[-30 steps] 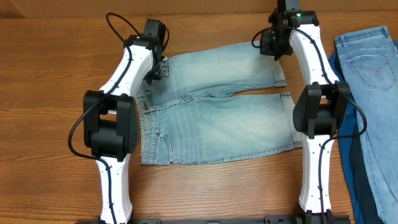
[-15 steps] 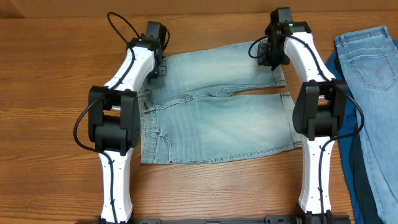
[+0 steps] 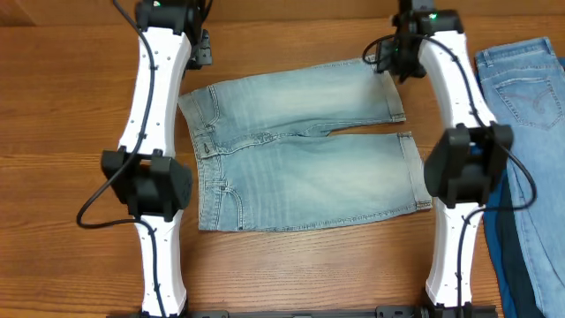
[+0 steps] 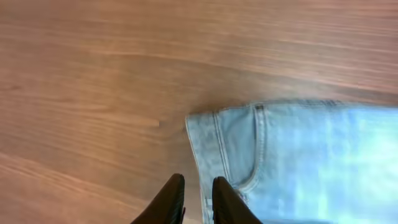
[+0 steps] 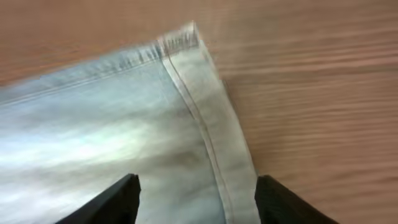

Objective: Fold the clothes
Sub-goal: 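Move both grippers to the shorts' near edge and grasp it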

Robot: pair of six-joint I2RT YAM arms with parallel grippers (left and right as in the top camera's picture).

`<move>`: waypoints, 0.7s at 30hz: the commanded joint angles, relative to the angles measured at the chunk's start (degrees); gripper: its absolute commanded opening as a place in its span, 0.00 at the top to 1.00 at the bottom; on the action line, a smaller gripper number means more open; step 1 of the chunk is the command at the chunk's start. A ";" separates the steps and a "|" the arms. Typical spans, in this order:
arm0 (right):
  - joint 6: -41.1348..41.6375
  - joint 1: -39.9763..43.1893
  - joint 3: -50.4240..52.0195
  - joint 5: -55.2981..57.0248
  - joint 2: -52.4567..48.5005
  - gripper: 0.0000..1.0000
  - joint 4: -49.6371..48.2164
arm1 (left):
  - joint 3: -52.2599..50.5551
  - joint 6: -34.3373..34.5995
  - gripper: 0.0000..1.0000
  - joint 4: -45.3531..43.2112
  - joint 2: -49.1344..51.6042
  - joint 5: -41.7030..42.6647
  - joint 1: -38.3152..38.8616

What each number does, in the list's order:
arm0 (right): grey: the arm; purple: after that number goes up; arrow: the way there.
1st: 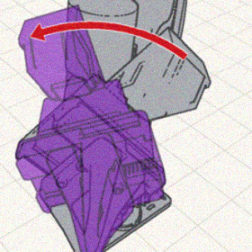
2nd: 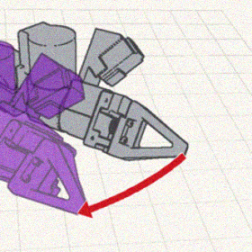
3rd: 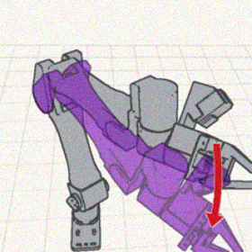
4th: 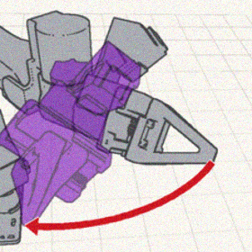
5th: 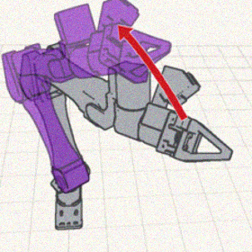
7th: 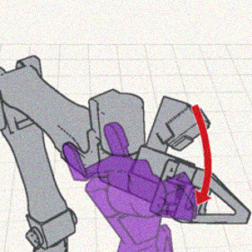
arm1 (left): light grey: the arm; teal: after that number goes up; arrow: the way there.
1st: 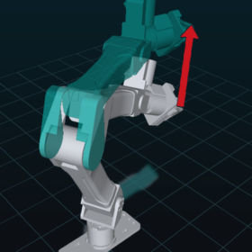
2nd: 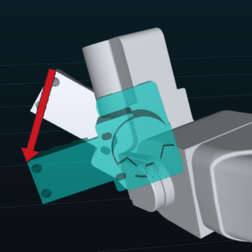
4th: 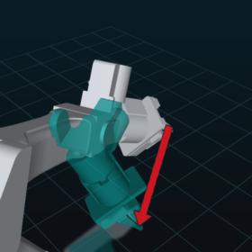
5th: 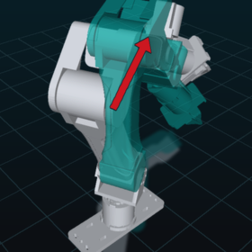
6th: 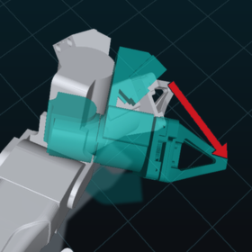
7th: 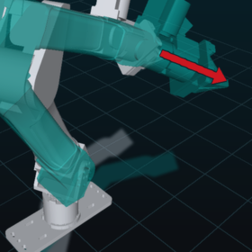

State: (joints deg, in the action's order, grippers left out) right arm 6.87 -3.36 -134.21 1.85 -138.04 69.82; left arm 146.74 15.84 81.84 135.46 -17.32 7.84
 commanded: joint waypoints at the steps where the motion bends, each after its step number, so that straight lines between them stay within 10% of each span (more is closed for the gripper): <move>1: 2.36 0.98 -2.14 0.02 8.74 0.33 4.24 | 1.55 1.16 0.81 3.91 -5.90 6.69 0.15; 12: 8.94 0.98 -2.14 1.81 17.70 0.29 20.94 | -0.85 3.96 0.82 14.97 -26.40 9.05 8.92; 21: 16.37 0.85 4.52 3.04 33.42 0.18 27.23 | -36.20 12.26 0.71 14.51 -43.12 6.95 17.35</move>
State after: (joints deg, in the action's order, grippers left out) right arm 21.04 -2.52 -134.19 4.71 -108.62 97.06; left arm 120.62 24.36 96.51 95.81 -8.91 25.04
